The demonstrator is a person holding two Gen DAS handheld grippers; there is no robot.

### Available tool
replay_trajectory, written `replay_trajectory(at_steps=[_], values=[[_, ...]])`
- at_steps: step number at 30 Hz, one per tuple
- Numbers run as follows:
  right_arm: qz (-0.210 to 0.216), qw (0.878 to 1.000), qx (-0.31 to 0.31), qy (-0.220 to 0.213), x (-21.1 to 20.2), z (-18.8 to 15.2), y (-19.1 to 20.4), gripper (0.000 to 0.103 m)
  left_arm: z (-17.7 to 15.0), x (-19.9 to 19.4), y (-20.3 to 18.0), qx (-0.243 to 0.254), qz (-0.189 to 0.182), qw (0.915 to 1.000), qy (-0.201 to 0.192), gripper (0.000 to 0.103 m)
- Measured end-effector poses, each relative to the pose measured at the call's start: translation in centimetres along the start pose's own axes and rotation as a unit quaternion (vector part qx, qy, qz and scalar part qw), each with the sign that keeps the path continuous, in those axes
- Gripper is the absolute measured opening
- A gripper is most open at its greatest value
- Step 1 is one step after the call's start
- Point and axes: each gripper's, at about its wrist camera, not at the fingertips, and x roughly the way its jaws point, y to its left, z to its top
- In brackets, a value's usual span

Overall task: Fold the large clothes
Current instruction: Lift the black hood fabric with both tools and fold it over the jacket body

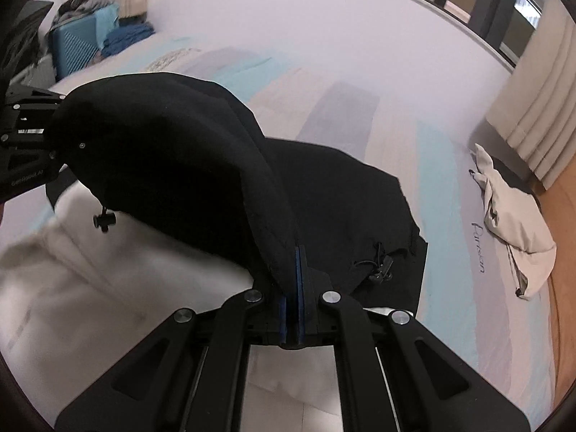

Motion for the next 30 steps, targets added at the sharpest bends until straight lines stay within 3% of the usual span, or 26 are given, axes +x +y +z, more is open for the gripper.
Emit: replay_trajectory(at_steps=[7, 14, 30], values=[[0.008, 0.999, -0.035, 0.011, 0.2, -3.2, 2.0, 0.003, -3.8, 0.2, -2.1, 0.018, 0.008, 0.9998, 0.009, 0.004], [0.019, 0.999, -0.031, 0.035, 1.5, -5.9, 3.5, 0.003, -5.9, 1.3, -2.8, -0.001, 0.004, 0.9995, 0.031, 0.005], [0.046, 0.996, 0.009, 0.077, 4.6, -8.7, 3.9, 0.003, -6.9, 4.4, -3.3, -0.005, -0.01, 0.9986, 0.052, 0.007]])
